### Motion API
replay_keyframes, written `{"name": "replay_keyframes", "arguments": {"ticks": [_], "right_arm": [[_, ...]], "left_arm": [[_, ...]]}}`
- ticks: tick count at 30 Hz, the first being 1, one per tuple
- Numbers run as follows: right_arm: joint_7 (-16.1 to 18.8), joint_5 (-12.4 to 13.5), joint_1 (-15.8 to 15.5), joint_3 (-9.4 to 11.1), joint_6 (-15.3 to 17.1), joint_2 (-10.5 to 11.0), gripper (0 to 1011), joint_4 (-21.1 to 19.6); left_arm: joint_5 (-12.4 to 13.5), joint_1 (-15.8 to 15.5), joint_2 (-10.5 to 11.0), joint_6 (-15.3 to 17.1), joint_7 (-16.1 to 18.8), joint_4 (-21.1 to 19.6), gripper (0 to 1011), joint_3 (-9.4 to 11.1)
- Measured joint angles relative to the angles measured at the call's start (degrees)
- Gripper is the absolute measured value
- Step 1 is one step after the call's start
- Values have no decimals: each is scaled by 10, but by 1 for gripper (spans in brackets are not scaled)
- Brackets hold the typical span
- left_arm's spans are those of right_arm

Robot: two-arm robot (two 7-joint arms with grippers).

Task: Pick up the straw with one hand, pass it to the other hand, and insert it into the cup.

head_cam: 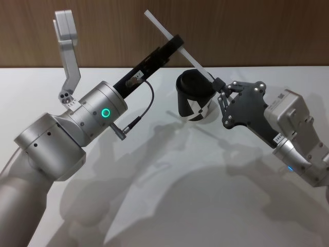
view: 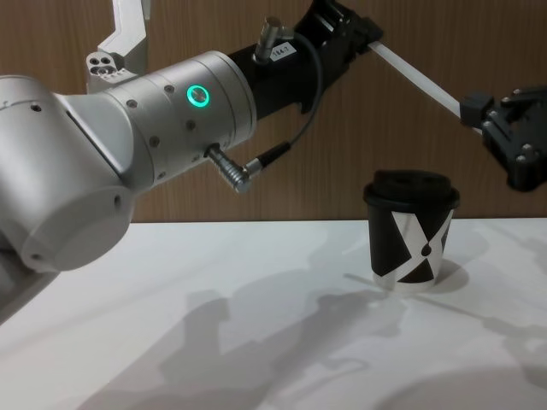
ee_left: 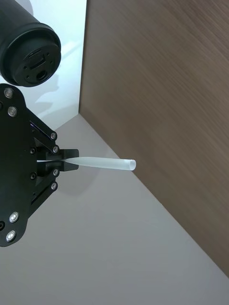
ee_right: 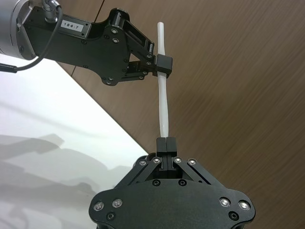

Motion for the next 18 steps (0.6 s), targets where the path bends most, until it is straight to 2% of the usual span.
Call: {"name": "replay_keyframes", "arguments": {"ticks": [4, 10, 11, 18], "right_arm": [[0, 0, 0, 0, 0, 0, 15, 0], [0, 0, 0, 0, 0, 0, 181, 0], [0, 0, 0, 0, 0, 0, 181, 0], [0, 0, 0, 0, 0, 0, 399, 0]], "left_arm": [[0, 0, 0, 0, 0, 0, 19, 0], [0, 0, 0, 0, 0, 0, 19, 0], [0, 0, 0, 0, 0, 0, 19, 0], [2, 0, 1, -3, 0, 0, 19, 1]]}}
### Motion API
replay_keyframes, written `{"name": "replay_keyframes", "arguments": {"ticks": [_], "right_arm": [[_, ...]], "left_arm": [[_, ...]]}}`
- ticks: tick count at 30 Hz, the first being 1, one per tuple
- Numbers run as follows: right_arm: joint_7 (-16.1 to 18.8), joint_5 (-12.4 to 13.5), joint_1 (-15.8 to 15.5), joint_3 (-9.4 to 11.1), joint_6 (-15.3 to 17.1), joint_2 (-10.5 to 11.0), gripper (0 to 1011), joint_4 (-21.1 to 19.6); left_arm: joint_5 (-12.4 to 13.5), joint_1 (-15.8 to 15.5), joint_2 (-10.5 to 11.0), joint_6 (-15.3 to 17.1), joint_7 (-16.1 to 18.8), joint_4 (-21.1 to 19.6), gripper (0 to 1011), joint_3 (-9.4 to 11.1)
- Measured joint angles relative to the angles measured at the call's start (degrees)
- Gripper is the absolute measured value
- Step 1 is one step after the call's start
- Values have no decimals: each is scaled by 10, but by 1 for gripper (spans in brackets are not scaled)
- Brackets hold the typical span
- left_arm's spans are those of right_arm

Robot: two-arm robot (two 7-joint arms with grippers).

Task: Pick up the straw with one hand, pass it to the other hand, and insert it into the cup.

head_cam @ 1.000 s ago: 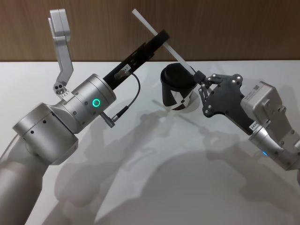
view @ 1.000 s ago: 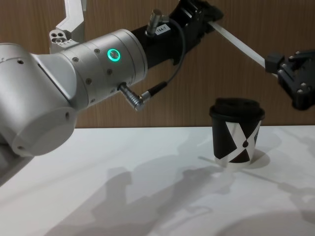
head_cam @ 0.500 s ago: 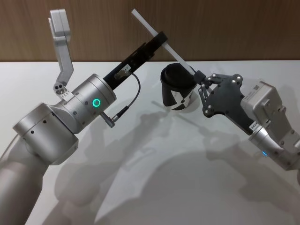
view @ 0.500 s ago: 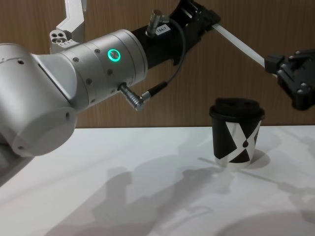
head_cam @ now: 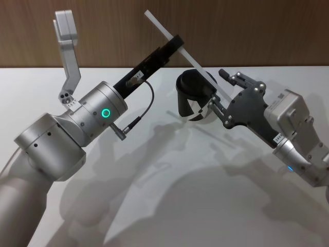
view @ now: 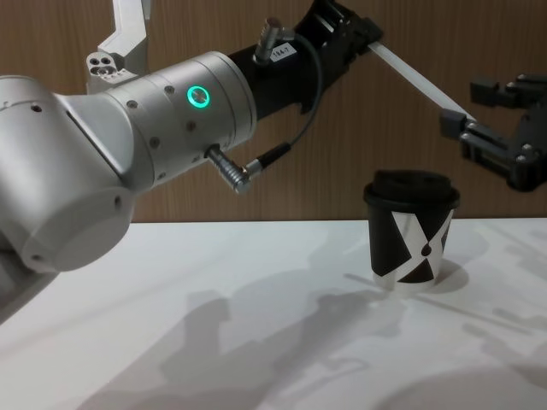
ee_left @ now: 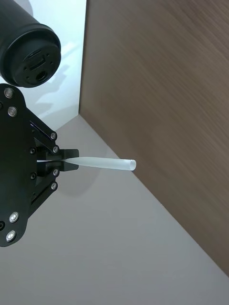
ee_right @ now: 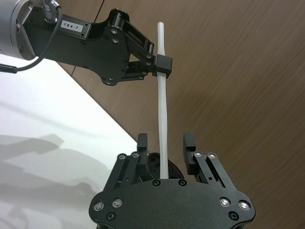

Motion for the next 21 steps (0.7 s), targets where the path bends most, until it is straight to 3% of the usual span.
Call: {"name": "replay_keyframes", "arguments": {"ticks": [11, 21], "right_arm": [[0, 0, 0, 0, 0, 0, 765, 0], [0, 0, 0, 0, 0, 0, 1001, 0]], "left_arm": [[44, -3, 11, -41, 2, -2, 19, 13], [112, -13, 27, -106, 4, -7, 19, 30]]}}
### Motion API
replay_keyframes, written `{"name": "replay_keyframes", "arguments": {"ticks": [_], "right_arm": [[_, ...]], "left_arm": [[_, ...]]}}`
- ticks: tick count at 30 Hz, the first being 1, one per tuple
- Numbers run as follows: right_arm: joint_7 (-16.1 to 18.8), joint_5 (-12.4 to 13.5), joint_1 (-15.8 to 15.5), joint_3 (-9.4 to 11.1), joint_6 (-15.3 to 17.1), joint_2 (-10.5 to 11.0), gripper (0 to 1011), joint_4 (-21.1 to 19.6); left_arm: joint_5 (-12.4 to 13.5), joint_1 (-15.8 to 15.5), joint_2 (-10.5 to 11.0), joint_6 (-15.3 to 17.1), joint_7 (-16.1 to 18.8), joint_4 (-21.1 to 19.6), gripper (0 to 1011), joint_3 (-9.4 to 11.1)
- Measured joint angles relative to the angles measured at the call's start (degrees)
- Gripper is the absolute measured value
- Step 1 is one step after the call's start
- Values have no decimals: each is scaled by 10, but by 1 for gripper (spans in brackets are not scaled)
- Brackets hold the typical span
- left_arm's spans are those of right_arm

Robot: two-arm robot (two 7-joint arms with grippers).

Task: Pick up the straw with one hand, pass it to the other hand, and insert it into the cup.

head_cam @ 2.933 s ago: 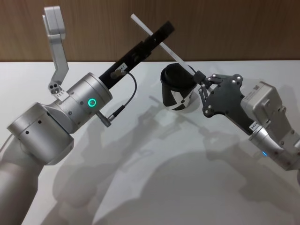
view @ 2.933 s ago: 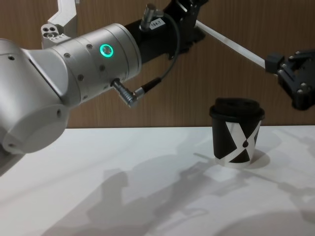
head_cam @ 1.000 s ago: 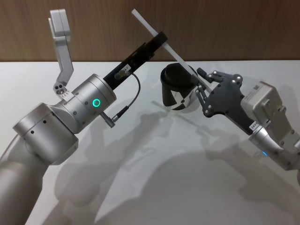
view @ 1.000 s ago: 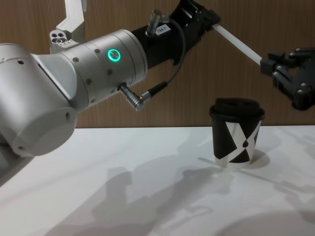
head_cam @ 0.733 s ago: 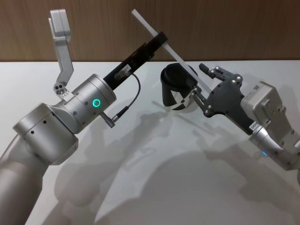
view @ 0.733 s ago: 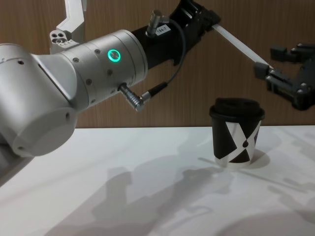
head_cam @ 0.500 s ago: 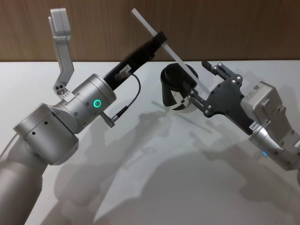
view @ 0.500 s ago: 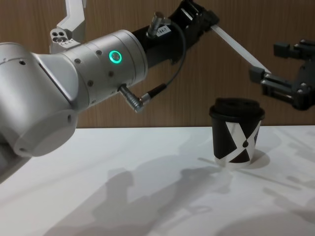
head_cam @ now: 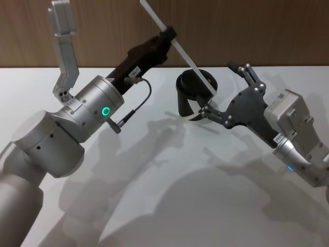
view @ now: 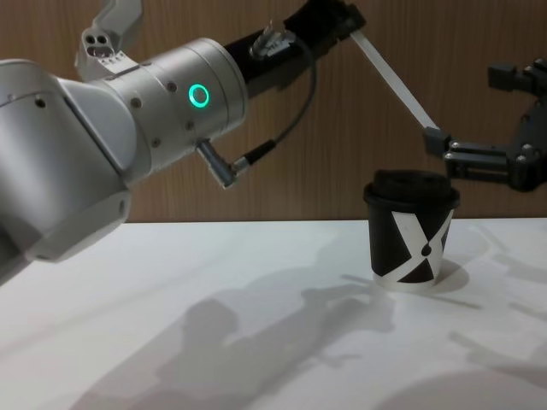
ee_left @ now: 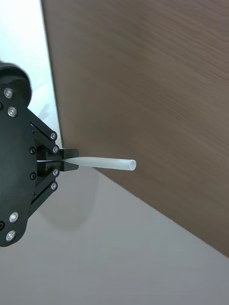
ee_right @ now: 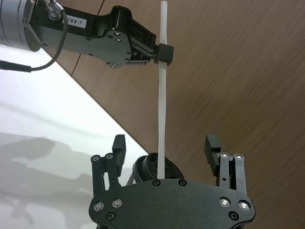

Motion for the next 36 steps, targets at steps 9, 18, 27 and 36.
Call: {"name": "replay_keyframes", "arguments": {"ticks": [9, 18, 27, 36], "right_arm": [[0, 0, 0, 0, 0, 0, 1001, 0], [0, 0, 0, 0, 0, 0, 1001, 0], [0, 0, 0, 0, 0, 0, 1001, 0], [0, 0, 0, 0, 0, 0, 1001, 0]], "left_arm": [[53, -16, 13, -38, -9, -3, 18, 16], [101, -33, 22, -57, -12, -2, 19, 33], [150, -49, 23, -75, -5, 6, 18, 47], [184, -63, 17, -87, 0, 22, 19, 55]]}}
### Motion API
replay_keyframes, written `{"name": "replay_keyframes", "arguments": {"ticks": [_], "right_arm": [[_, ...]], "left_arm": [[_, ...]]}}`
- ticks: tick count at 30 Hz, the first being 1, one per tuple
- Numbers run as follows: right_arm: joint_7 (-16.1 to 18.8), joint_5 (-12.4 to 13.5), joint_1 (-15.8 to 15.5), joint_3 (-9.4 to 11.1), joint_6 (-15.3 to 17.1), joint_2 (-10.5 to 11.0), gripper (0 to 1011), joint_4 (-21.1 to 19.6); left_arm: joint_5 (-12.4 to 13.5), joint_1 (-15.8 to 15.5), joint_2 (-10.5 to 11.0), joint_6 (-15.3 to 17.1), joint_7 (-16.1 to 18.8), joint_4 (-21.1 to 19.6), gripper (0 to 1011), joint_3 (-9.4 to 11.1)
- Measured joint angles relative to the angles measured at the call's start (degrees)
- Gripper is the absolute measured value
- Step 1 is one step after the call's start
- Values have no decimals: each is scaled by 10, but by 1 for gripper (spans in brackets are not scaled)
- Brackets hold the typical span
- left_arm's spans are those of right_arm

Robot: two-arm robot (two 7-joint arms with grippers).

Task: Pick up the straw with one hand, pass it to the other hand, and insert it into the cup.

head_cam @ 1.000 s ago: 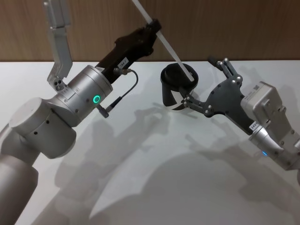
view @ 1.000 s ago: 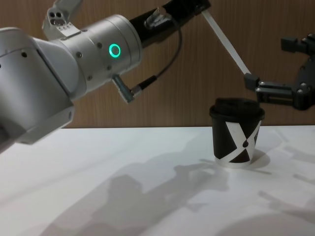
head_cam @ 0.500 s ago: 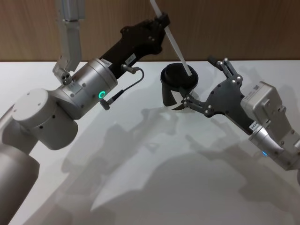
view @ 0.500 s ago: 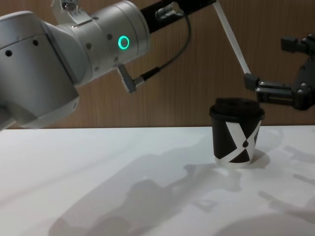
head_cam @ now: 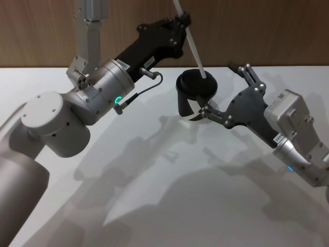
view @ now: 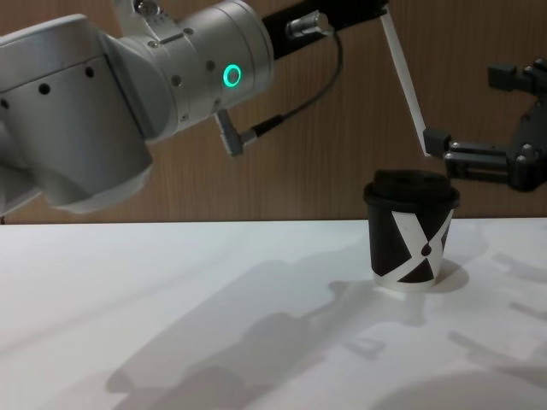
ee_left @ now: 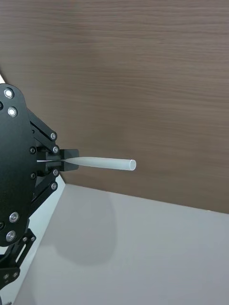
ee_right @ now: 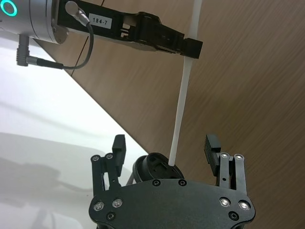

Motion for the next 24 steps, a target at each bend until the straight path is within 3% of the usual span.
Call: {"name": "replay_keyframes", "arguments": {"ticks": [24], "right_arm": [[0, 0, 0, 0, 0, 0, 1001, 0]], "left_arm": [[39, -29, -17, -5, -11, 45, 19, 9]]}}
